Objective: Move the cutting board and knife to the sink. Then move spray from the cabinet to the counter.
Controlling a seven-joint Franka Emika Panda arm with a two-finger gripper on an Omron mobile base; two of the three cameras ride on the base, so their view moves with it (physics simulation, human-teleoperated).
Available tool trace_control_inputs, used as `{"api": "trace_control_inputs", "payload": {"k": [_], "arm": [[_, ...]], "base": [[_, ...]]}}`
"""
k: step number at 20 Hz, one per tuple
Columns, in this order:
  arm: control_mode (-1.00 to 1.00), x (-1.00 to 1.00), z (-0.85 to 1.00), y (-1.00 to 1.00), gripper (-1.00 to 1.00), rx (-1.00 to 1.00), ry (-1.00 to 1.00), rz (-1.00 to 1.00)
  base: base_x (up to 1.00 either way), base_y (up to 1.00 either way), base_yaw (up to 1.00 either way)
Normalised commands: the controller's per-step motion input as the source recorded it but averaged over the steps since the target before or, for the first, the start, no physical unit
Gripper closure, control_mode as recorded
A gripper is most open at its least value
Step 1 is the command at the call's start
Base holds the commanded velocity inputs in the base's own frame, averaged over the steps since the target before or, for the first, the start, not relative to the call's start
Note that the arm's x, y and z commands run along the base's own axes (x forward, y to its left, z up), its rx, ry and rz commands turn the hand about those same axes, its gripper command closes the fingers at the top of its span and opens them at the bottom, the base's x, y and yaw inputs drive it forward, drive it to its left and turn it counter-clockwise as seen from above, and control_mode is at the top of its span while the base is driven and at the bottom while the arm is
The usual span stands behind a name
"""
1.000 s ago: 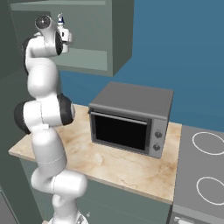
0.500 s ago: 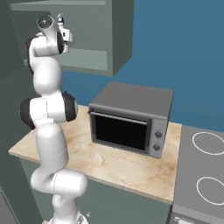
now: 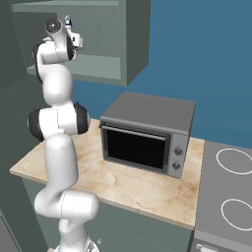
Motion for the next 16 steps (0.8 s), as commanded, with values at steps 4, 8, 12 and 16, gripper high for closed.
{"api": "trace_control_inputs", "payload": {"k": [4,8,12,16], "arm": [[-1.0,0.23,-0.01,0.0,-1.0,0.0,0.0,0.0],[-1.0,0.22,-0.01,0.0,-1.0,0.0,0.0,0.0],[-1.0,0.17,-0.03,0.01,-1.0,0.0,0.0,0.0],[-1.0,0.13,-0.05,0.03,-1.0,0.0,0.0,0.0]], "base": [[0.0,0.0,0.0],[0.0,0.0,0.0],[0.0,0.0,0.0],[0.0,0.0,0.0]]}}
